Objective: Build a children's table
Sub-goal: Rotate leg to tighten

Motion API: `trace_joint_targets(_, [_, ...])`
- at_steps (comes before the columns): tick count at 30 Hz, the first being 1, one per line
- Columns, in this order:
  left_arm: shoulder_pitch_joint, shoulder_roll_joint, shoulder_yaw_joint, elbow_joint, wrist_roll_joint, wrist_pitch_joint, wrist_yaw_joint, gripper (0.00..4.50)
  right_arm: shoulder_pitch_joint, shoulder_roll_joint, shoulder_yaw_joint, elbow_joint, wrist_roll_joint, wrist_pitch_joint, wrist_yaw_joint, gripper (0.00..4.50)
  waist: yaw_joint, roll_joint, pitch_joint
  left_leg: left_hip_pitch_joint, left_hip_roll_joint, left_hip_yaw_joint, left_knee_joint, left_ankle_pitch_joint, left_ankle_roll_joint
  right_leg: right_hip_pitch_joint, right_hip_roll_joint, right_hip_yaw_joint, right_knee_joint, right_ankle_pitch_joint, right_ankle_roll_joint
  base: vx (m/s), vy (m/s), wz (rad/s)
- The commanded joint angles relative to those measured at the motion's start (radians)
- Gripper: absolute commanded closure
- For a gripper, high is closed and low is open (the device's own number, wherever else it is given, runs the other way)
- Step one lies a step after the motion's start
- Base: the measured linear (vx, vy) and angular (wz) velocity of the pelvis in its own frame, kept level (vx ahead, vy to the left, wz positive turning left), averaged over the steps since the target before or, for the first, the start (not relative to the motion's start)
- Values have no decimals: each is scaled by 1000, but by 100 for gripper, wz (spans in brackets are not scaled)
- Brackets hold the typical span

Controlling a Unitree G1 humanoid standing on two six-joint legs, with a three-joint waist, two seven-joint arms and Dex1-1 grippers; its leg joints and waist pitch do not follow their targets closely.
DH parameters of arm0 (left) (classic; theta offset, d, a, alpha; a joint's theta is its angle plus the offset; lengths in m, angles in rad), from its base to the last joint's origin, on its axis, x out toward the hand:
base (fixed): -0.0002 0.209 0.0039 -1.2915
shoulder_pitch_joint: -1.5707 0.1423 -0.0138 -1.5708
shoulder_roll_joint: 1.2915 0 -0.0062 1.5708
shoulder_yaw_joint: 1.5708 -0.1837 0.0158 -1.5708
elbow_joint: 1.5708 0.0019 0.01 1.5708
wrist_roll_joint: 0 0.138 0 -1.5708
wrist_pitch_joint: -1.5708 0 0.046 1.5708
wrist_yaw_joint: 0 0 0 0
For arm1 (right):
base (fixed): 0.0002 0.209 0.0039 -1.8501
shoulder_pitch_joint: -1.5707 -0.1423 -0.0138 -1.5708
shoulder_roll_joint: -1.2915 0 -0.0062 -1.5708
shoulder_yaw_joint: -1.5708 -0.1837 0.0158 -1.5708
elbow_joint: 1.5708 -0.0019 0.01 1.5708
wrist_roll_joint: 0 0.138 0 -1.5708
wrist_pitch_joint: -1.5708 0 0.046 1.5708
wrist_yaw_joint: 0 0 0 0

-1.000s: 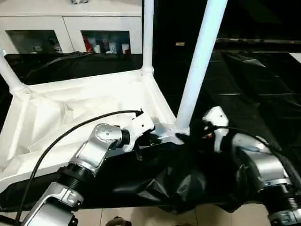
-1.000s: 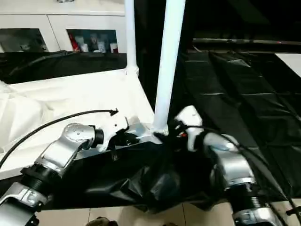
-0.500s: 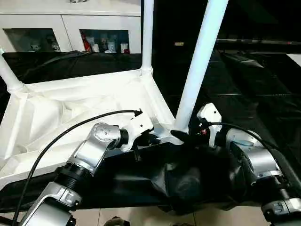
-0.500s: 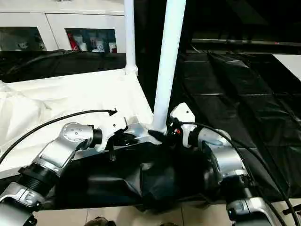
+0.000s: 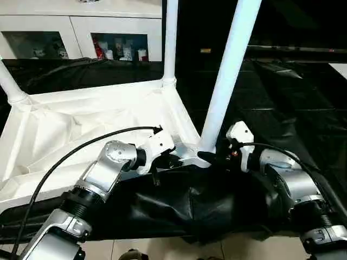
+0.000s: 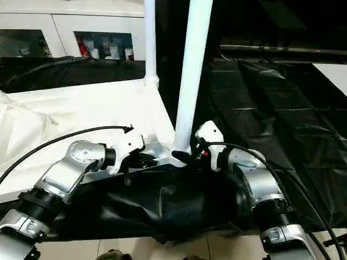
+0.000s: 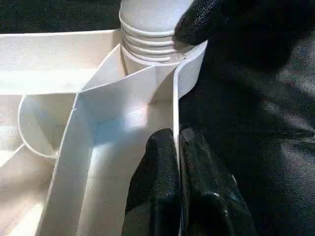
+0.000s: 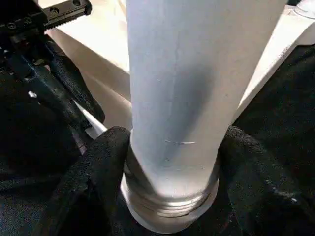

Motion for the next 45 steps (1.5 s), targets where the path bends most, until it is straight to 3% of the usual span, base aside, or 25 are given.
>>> trace_joint_targets(1, [14,12,-10,15,4,12,-8,450,-13,-2,5,8,-6,-7,3,192,1,-14,-60,25,77,-52,-81,-276,17,31,-95,57,-97,-428,-165,0,0,0])
trace_joint_targets(4, [9,-6,4,27,7,20,33,450,-8,17,-11,26,-8,4,-41,194,0,-15,-57,25,77,-53,-83,-286,14,30,-95,57,-100,-449,-159,0,0,0])
trace_joint_targets(6, [-8,-38,18,57,20,28,104,450,-20,51,-34,80,-39,0,-172,194,-6,-16,-52,28,75,-53,-84,-310,3,23,-93,56,-106,-492,-150,0,0,0])
trace_joint_targets(8, [-47,-116,40,107,35,64,230,450,-28,159,-105,146,-34,26,-415,194,-17,-12,-48,31,74,-58,-87,-342,-20,18,-95,54,-115,-556,-134,0,0,0])
trace_joint_targets(10, [-69,-163,49,131,35,84,286,450,-36,224,-136,170,-19,50,-525,194,-26,-11,-50,35,73,-63,-89,-375,-35,18,-95,49,-118,-578,-125,0,0,0])
trace_joint_targets(13, [-101,-226,49,167,36,98,342,450,-74,309,-162,218,-6,48,-649,196,-34,0,-52,33,75,-67,-97,-407,-39,20,-95,47,-121,-542,-122,0,0,0])
trace_joint_targets(14, [-101,-226,49,167,36,98,342,450,-74,309,-162,218,-6,48,-649,196,-35,-3,-51,32,75,-69,-100,-416,-43,23,-94,44,-122,-528,-121,0,0,0])
trace_joint_targets(15, [-126,-265,46,199,43,98,381,450,-110,356,-150,256,-23,29,-708,196,-37,4,-52,32,75,-69,-100,-422,-46,19,-95,47,-120,-519,-125,0,0,0])
trace_joint_targets(16, [-126,-265,46,199,43,98,381,450,-110,356,-150,256,-23,29,-708,196,-39,0,-52,38,74,-67,-101,-437,-51,18,-91,45,-123,-509,-124,0,0,0])
trace_joint_targets(17, [-146,-290,45,230,53,91,400,450,-137,379,-126,279,-45,4,-698,196,-38,4,-53,41,74,-67,-102,-445,-54,17,-92,46,-124,-493,-126,0,0,0])
trace_joint_targets(19, [-153,-298,51,244,50,73,391,450,-151,390,-151,271,-15,-7,-661,196,-38,3,-54,35,76,-67,-105,-435,-50,25,-93,47,-122,-452,-131,0,0,0])
trace_joint_targets(20, [-153,-297,51,244,49,68,388,450,-152,388,-152,270,-14,-7,-658,150,-34,2,-54,39,76,-64,-105,-433,-45,20,-92,50,-122,-432,-136,0,0,0])
trace_joint_targets(24, [-137,-264,52,226,33,31,328,450,-161,340,-148,262,-24,-31,-608,121,-31,-6,-54,35,74,-59,-102,-400,-20,24,-98,54,-123,-430,-148,0,0,0])
trace_joint_targets(26, [-131,-249,50,221,30,14,302,450,-160,322,-141,253,-23,-37,-576,94,-26,-5,-56,33,75,-57,-101,-370,-10,26,-99,56,-120,-412,-151,0,0,0])
trace_joint_targets(30, [-99,-169,39,196,23,-34,172,450,-116,203,-67,159,-32,-15,-317,94,-16,-12,-57,30,77,-51,-97,-310,24,30,-98,57,-115,-371,-164,0,0,0])
trace_joint_targets(35, [-63,-83,29,141,-11,-58,9,450,-60,79,-12,43,-4,24,-79,94,-4,-13,-62,25,80,-49,-95,-246,49,38,-97,57,-103,-330,-177,0,0,0])
trace_joint_targets(41, [-24,0,24,56,-87,-74,-182,450,-35,-29,14,-32,33,73,100,94,8,-9,-67,24,86,-39,-89,-136,85,38,-86,53,-74,-139,-250,0,0,0])
trace_joint_targets(45, [-26,14,24,58,-86,-85,-209,450,-33,-41,18,-51,47,100,148,94,14,-11,-66,24,86,-37,-87,-153,83,39,-92,54,-78,-172,-257,0,0,0])
